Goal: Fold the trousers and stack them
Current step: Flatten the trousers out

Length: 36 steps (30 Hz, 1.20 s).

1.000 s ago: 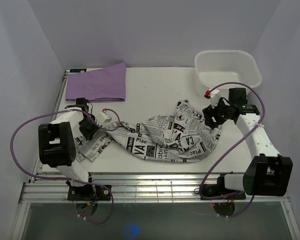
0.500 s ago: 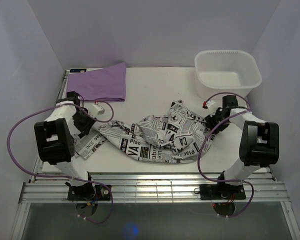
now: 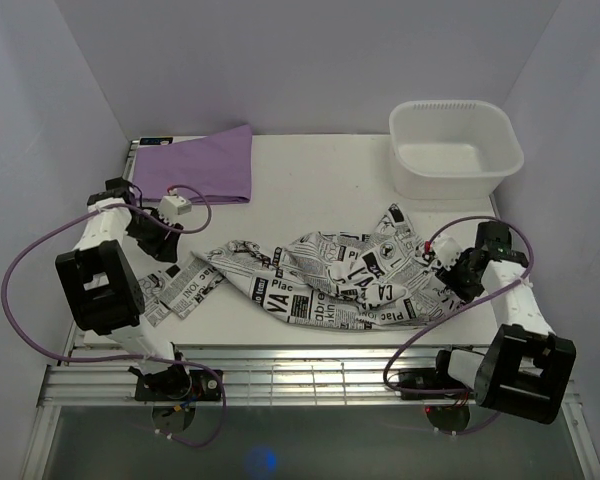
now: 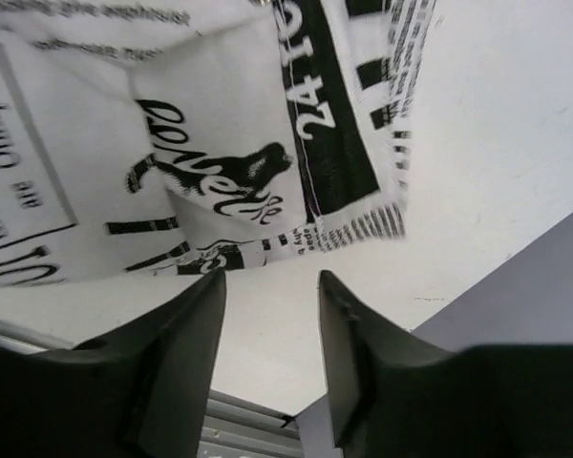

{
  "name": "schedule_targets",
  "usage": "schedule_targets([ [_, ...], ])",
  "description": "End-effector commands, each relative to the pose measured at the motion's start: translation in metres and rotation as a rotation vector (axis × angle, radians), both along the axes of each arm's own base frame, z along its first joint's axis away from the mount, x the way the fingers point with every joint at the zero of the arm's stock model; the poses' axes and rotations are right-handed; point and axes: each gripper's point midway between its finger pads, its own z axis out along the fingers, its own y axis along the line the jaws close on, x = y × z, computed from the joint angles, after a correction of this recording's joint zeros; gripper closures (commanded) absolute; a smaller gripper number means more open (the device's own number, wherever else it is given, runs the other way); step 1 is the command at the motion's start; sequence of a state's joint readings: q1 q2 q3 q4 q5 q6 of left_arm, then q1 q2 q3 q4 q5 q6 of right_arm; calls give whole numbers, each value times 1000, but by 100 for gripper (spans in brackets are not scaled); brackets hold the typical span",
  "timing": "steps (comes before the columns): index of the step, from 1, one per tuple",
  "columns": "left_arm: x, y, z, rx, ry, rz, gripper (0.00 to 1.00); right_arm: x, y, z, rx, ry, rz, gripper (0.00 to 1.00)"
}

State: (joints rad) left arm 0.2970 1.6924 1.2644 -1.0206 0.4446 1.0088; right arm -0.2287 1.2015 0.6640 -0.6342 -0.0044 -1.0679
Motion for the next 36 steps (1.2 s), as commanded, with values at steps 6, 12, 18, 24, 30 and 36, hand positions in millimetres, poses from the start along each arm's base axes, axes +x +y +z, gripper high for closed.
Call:
schedule_targets([
  [6, -25, 29, -26, 1, 112, 121, 36, 92, 52, 98, 301, -254, 107, 35],
  [12, -45, 40, -50, 49, 187, 127, 35, 143, 73, 76, 521, -101, -60, 34],
  [18, -54, 32, -53, 26, 180, 92, 79, 141, 90, 29, 503, -36, -79, 34],
  [24, -3, 53, -13, 93, -5, 67, 100, 103, 74, -21, 383, 49, -120, 40],
  [30, 64, 95, 38, 255, -233, 74, 100, 74, 36, -54, 191, 102, -192, 45],
  [36, 99, 125, 62, 405, -389, 72, 100, 54, 4, -57, 136, 93, -304, 46],
])
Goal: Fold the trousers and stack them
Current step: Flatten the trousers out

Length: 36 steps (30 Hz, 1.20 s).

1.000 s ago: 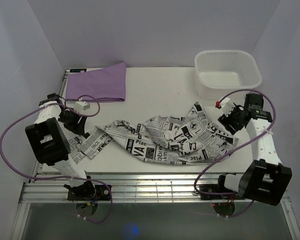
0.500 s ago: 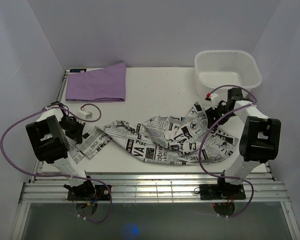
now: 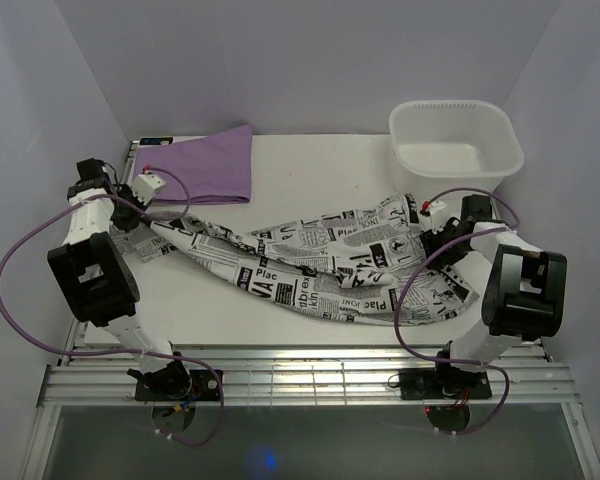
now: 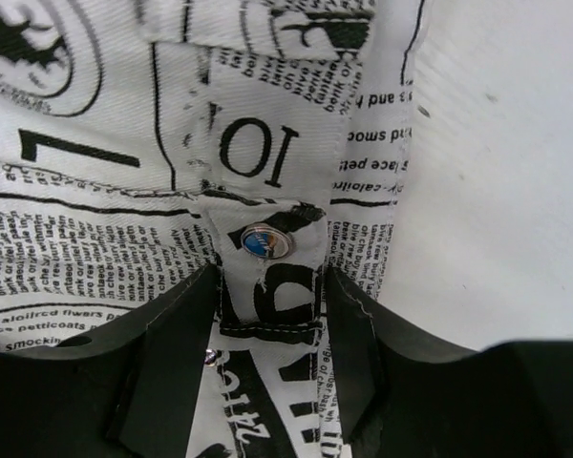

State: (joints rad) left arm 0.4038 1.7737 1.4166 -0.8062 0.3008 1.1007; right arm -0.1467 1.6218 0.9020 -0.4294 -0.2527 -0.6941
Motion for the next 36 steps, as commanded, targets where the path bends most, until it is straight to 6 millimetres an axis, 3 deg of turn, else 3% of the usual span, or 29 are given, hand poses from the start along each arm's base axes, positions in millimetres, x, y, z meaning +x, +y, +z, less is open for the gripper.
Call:
schedule_targets([
  [1, 30, 31, 37, 158, -154, 6, 100, -46, -59, -28, -217, 143, -114, 46],
  [4, 31, 29, 33, 151, -170, 10, 100, -58, -71, -22, -234, 147, -123, 48],
  [6, 22, 12, 38, 117, -184, -78, 100, -63, -75, -18, -233, 148, -104, 49],
  [7, 2, 0, 20, 93, -131, -123, 100, -62, -76, -11, -235, 137, -95, 50],
  [8, -6, -6, 17, 113, -134, -186, 100, -68, -75, -8, -227, 153, -73, 51],
  [9, -16, -12, 30, 138, -171, -217, 100, -69, -74, -5, -225, 156, -65, 52],
  [10, -25, -18, 26, 145, -172, -252, 100, -69, -74, -1, -224, 151, -60, 53],
  [11, -48, -28, 2, 130, -118, -285, 100, -72, -72, 3, -214, 164, -52, 53],
  [13, -67, -29, 1, 220, -128, -365, 98, -72, -72, 9, -210, 161, -51, 53],
  [14, -88, -34, -24, 215, -76, -375, 91, -69, -72, 13, -208, 154, -49, 52],
  [15, -93, -33, -28, 234, -72, -373, 68, -70, -69, 14, -192, 158, -46, 52],
  [17, -99, -30, -32, 243, -49, -339, 54, -65, -66, 21, -172, 144, -53, 50],
  [18, -98, -30, -30, 225, -41, -321, 39, -63, -63, 24, -151, 136, -54, 50],
  [19, -105, -34, -31, 165, -2, -279, 39, -60, -62, 26, -139, 130, -59, 48],
  [20, -101, -39, -32, 107, 8, -268, 39, -57, -58, 28, -119, 121, -53, 47],
  [21, -95, -40, -17, 76, 4, -253, 38, -51, -58, 34, -114, 106, -51, 46],
  [24, -87, -50, 4, -36, 15, -233, 38, -33, -59, 48, -97, 62, -51, 43],
  [28, -91, -55, 3, -100, 95, -235, 38, -10, -49, 69, -30, -2, -35, 41],
  [32, -80, -32, -2, -95, 107, -163, 38, 20, -38, 84, 33, -57, -35, 40],
  [36, -62, 1, -8, -71, 132, -90, 38, 49, -33, 78, 57, -68, -43, 38],
])
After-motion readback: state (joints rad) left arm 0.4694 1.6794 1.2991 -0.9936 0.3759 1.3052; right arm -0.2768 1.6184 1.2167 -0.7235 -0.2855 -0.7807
